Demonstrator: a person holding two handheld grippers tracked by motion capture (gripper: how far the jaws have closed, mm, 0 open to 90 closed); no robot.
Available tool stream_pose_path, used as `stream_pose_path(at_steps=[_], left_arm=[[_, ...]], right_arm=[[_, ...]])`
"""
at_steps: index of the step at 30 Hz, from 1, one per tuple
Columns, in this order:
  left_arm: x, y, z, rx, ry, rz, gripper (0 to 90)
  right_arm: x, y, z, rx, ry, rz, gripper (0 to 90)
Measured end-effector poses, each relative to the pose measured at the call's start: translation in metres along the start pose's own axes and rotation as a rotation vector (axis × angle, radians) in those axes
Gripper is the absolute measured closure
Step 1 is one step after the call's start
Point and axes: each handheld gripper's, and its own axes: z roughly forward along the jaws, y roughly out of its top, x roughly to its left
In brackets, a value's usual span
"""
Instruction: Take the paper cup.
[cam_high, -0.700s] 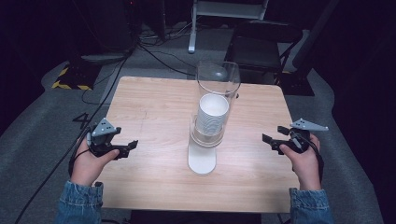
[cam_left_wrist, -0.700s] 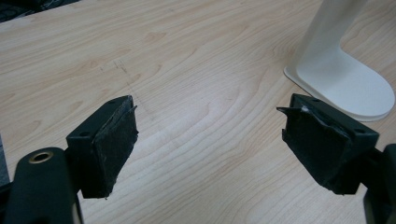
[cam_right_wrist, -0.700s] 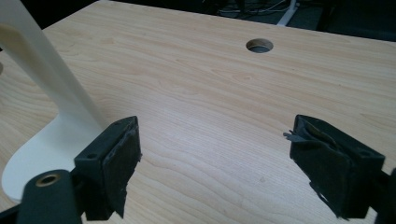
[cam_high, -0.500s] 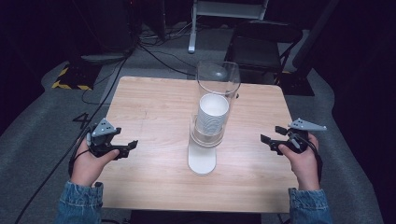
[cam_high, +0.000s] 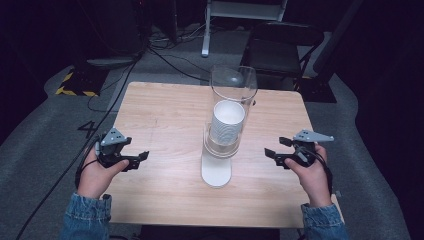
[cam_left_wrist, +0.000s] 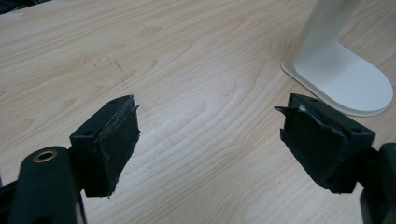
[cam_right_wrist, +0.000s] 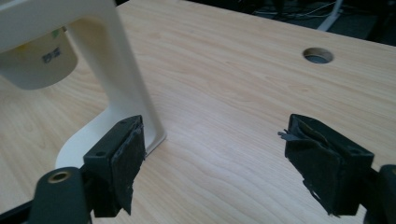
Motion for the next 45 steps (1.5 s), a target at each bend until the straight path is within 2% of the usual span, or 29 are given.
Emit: stream_pose_path(at_steps=[5,6,7,8,9,10,11,12,16,17,20,24,29,34,38,42,45], left_arm=[[0.000,-0.002,-0.001,0.002,0.001,-0.005,18.8],[0.000,-0.002,-0.001,0.003,0.000,-0.003,18.8],[0.000,-0.002,-0.001,0.003,0.000,-0.003,18.8],[0.001,-0.002,-0.001,0.008,0.001,0.002,18.8],[0.001,-0.002,-0.001,0.008,0.001,0.002,18.8],[0.001,-0.003,-0.001,0.008,0.000,0.001,18.8],[0.001,-0.003,0.000,0.007,0.000,-0.005,18.8],[0.001,-0.003,0.000,0.007,0.000,-0.005,18.8],[0.002,-0.005,0.000,0.007,0.002,-0.008,18.8],[0.003,-0.005,0.000,0.008,0.000,-0.011,18.8],[0.002,-0.005,0.001,0.010,-0.003,-0.013,18.8],[0.002,-0.005,0.002,0.014,-0.008,-0.012,18.8],[0.003,-0.007,0.002,0.019,-0.014,-0.029,18.8],[0.003,-0.008,0.003,0.018,-0.014,-0.026,18.8],[0.003,-0.008,0.003,0.018,-0.014,-0.026,18.8],[0.004,-0.008,0.002,0.012,-0.005,-0.031,18.8],[0.006,-0.009,0.002,0.008,0.005,-0.049,18.1]], right_arm=[[0.013,0.000,0.015,0.020,0.046,-0.025,22.5],[0.018,0.001,0.019,0.018,0.066,-0.037,22.0],[0.018,0.001,0.019,0.018,0.066,-0.037,22.0],[0.024,0.002,0.023,0.009,0.094,-0.042,21.4],[0.024,0.002,0.023,0.009,0.094,-0.042,21.4],[0.027,0.003,0.024,0.001,0.112,-0.045,21.1],[0.032,0.004,0.027,-0.021,0.162,-0.032,20.9],[0.034,0.004,0.029,-0.025,0.186,-0.033,20.7],[0.043,0.005,0.035,-0.031,0.214,-0.054,20.1],[0.049,0.005,0.040,-0.039,0.237,-0.061,20.0],[0.056,0.005,0.046,-0.062,0.290,-0.046,20.2],[0.062,0.007,0.052,-0.079,0.292,-0.076,20.1],[0.068,0.008,0.057,-0.095,0.300,-0.088,19.4],[0.079,0.011,0.067,-0.118,0.315,-0.106,19.0],[0.084,0.013,0.074,-0.125,0.312,-0.114,18.9],[0.089,0.014,0.083,-0.150,0.287,-0.114,18.8],[0.091,0.015,0.087,-0.170,0.289,-0.117,19.2]])
